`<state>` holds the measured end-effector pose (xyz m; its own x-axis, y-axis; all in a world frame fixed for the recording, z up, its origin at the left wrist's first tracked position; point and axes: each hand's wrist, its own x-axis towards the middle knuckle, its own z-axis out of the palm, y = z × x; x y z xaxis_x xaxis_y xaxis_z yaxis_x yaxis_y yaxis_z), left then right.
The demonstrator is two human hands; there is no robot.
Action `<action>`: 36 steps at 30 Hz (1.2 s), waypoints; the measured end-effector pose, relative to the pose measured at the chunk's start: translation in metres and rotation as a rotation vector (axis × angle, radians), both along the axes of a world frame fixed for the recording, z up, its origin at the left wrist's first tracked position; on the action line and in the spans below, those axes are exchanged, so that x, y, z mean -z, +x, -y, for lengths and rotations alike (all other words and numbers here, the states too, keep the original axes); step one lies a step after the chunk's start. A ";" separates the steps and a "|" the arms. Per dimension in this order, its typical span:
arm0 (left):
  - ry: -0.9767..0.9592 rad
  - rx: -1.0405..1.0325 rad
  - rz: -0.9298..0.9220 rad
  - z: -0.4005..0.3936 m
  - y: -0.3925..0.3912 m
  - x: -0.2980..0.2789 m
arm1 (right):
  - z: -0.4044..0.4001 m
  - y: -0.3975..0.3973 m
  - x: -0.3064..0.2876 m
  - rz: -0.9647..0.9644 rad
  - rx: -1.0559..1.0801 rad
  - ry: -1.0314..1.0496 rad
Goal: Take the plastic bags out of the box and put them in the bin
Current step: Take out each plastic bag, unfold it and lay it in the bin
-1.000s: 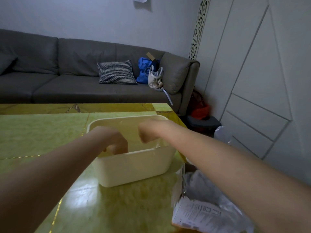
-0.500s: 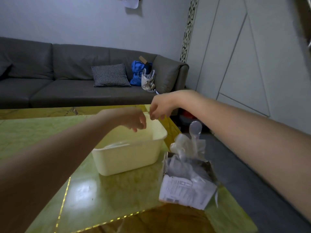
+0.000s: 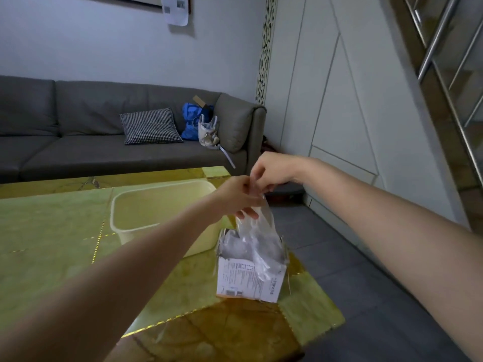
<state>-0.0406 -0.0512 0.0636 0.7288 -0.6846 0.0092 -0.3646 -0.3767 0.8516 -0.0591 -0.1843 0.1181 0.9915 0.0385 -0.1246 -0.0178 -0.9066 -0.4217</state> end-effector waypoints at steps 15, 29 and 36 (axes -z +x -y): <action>-0.183 -0.305 -0.228 -0.026 0.006 -0.009 | -0.003 -0.029 0.058 0.047 0.112 0.459; 0.182 -0.273 -0.042 -0.068 0.032 -0.003 | 0.006 -0.024 0.051 0.475 0.637 1.112; -0.128 -0.468 -0.168 -0.087 0.043 -0.012 | 0.007 -0.014 0.034 0.427 0.630 1.132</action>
<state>0.0023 0.0358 0.0756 0.9557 -0.2853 -0.0719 -0.0359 -0.3558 0.9339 -0.0727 -0.1912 0.0837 0.8316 -0.5553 -0.0096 0.0213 0.0492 -0.9986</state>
